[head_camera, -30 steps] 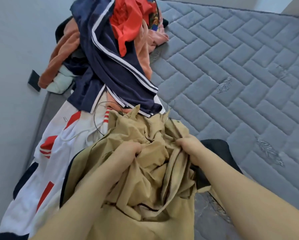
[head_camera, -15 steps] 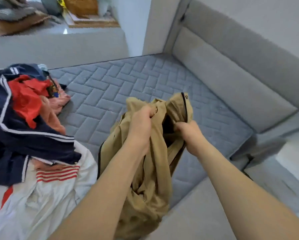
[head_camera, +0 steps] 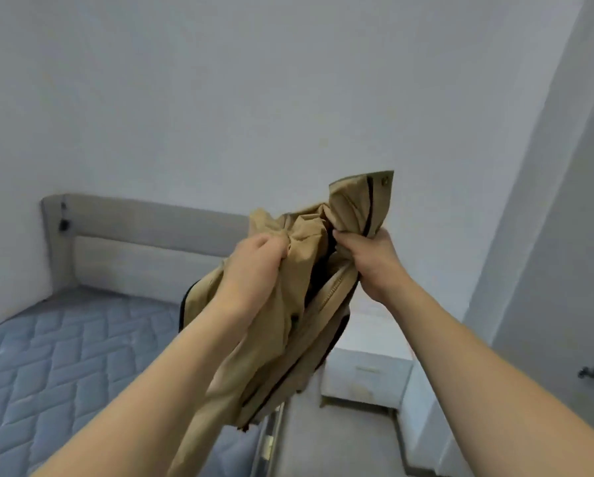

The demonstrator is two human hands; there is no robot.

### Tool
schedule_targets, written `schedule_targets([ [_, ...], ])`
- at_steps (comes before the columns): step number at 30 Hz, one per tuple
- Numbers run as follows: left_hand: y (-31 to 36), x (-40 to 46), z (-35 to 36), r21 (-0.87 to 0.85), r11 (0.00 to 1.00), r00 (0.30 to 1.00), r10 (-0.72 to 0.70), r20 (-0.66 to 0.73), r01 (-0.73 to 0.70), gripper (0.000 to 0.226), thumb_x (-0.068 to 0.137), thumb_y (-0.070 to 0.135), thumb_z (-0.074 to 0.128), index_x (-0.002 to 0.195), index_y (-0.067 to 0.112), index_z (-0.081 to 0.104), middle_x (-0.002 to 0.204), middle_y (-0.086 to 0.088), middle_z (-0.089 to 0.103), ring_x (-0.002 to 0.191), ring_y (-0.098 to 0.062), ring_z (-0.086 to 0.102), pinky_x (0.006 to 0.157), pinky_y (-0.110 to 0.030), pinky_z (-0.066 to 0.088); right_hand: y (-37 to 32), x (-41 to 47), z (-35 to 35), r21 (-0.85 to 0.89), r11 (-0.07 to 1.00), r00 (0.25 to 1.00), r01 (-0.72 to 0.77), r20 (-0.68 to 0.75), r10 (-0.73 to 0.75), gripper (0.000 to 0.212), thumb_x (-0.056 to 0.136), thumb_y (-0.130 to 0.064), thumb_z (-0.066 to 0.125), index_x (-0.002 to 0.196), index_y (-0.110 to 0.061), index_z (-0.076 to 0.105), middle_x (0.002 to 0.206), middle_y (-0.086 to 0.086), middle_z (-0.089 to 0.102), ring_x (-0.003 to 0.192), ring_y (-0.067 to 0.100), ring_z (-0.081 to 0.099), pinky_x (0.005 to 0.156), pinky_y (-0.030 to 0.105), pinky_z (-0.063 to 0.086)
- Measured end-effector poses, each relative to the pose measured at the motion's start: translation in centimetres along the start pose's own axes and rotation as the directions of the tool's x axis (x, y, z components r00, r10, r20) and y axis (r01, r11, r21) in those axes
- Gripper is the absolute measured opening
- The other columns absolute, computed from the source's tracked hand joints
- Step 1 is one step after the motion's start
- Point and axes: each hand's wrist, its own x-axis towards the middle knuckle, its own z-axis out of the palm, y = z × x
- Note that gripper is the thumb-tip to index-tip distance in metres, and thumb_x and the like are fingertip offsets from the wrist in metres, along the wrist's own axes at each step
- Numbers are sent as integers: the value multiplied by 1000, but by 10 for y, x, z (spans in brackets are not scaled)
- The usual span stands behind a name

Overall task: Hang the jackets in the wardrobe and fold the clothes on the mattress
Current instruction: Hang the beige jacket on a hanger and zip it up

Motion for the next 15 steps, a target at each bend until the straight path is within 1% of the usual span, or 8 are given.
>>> schedule_targets([
  [2, -5, 26, 29, -14, 1000, 989, -17, 148, 19, 28, 76, 36, 47, 61, 19, 30, 64, 5, 33, 58, -10, 32, 64, -35, 25, -15, 21, -39, 33, 998, 998, 54, -37, -53, 11, 81, -13, 71, 91, -19, 73, 86, 1, 75, 85, 18, 71, 74, 35, 58],
  [4, -18, 50, 56, 116, 992, 948, -75, 311, 40, 36, 76, 43, 48, 67, 9, 40, 68, 3, 41, 64, -11, 40, 67, -34, 32, -24, 40, -73, 50, 994, 992, 95, -82, -91, 14, 85, -4, 67, 85, -16, 73, 79, 0, 73, 78, 15, 70, 73, 35, 57],
  [6, -32, 75, 89, 243, 970, 863, -147, 483, 29, 40, 77, 44, 47, 79, 5, 56, 75, 4, 54, 74, -14, 52, 76, -37, 45, -31, 60, -105, 66, 990, 987, 128, -110, -120, 22, 87, 1, 63, 80, -15, 76, 82, 3, 75, 82, 19, 72, 78, 36, 59],
  [7, -38, 88, 109, 315, 949, 808, -188, 558, 4, 37, 75, 41, 46, 84, 9, 63, 81, 6, 62, 81, -14, 57, 84, -39, 49, -33, 70, -121, 82, 987, 983, 136, -131, -125, 22, 88, 2, 62, 81, -14, 76, 85, 5, 76, 85, 20, 73, 79, 36, 59],
  [9, -50, 112, 149, 439, 892, 706, -244, 664, -105, 35, 73, 34, 44, 95, 19, 68, 97, 7, 70, 95, -15, 64, 96, -42, 50, -32, 91, -152, 116, 983, 971, 139, -209, -113, 18, 88, 1, 64, 95, -11, 74, 96, 10, 76, 94, 24, 73, 84, 38, 59],
  [10, -55, 125, 170, 460, 878, 669, -265, 695, -130, 36, 77, 32, 45, 103, 22, 68, 105, 6, 70, 99, -14, 64, 97, -41, 50, -29, 101, -166, 124, 982, 963, 143, -248, -109, 19, 87, 1, 65, 101, -9, 72, 101, 12, 75, 97, 26, 72, 86, 40, 58],
  [13, -69, 164, 236, 362, 928, 632, -232, 740, -83, 29, 84, 39, 59, 110, 28, 57, 113, 5, 63, 99, -10, 60, 87, -31, 50, -14, 126, -208, 40, 988, 950, 149, -285, -131, 21, 81, -3, 71, 101, -9, 72, 101, 11, 75, 97, 27, 72, 86, 41, 58],
  [15, -75, 190, 284, 235, 971, 615, -166, 771, -32, 59, 80, 52, 69, 128, 27, 47, 127, 8, 53, 109, -10, 54, 87, -27, 45, -3, 137, -236, -47, 992, 944, 118, -306, -126, 19, 82, -1, 71, 97, -12, 72, 97, 8, 76, 95, 25, 72, 84, 39, 59],
])
